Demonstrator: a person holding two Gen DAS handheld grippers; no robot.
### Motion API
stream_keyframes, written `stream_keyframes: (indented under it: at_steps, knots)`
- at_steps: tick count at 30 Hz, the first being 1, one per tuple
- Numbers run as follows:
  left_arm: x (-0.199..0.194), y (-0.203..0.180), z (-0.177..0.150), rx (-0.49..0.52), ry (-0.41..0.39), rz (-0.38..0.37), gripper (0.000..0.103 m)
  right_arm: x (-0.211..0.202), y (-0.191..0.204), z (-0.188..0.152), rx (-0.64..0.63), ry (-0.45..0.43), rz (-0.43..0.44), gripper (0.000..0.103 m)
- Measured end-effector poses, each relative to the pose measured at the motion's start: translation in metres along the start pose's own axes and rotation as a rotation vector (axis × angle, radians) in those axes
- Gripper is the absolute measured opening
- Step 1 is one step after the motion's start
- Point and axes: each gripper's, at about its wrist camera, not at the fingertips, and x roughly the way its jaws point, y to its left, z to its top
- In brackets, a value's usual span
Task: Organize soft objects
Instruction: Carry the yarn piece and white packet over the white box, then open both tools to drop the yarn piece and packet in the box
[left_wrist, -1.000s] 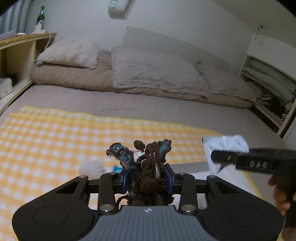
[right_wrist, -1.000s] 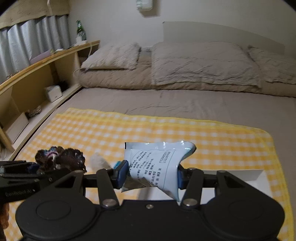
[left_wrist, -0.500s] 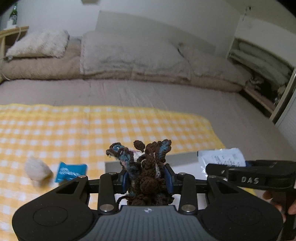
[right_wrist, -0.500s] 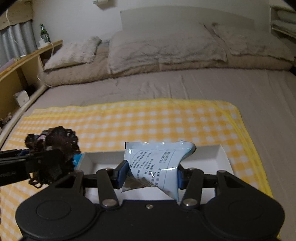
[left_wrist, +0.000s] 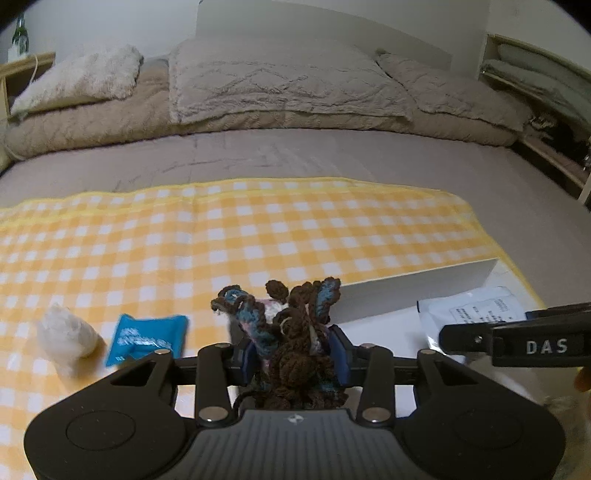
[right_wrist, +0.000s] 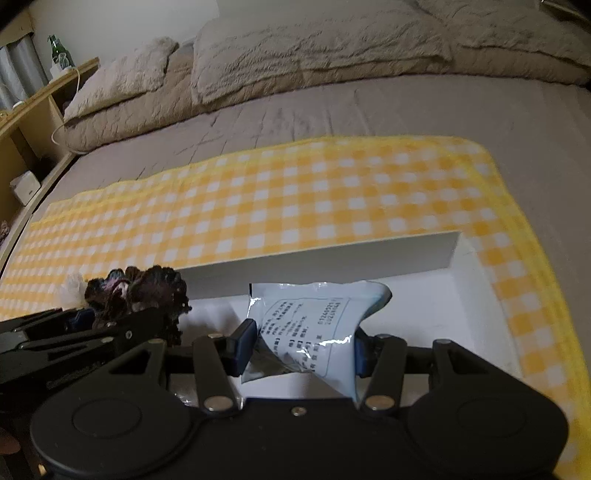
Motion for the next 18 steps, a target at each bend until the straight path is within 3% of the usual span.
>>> stream_keyframes:
  at_steps: [6,11,15,18]
  knots:
    - [-0.001,0.008,-0.002,-0.028,-0.01,-0.055,0.068,0.016,0.011,-0.002,0.007,0.033,0.028,0.052]
    - [-0.012,0.003,-0.006,0.031,-0.016,-0.042,0.083,0.024,0.019,0.0,0.031,0.042,0.042,0.052]
    - [-0.021,0.007,-0.01,0.027,-0.011,-0.032,0.086,0.029,0.021,0.003,0.049,0.047,0.056,0.057]
    - [-0.025,0.011,-0.013,0.012,-0.004,-0.029,0.089,0.028,0.019,0.003,0.071,0.054,0.067,0.069]
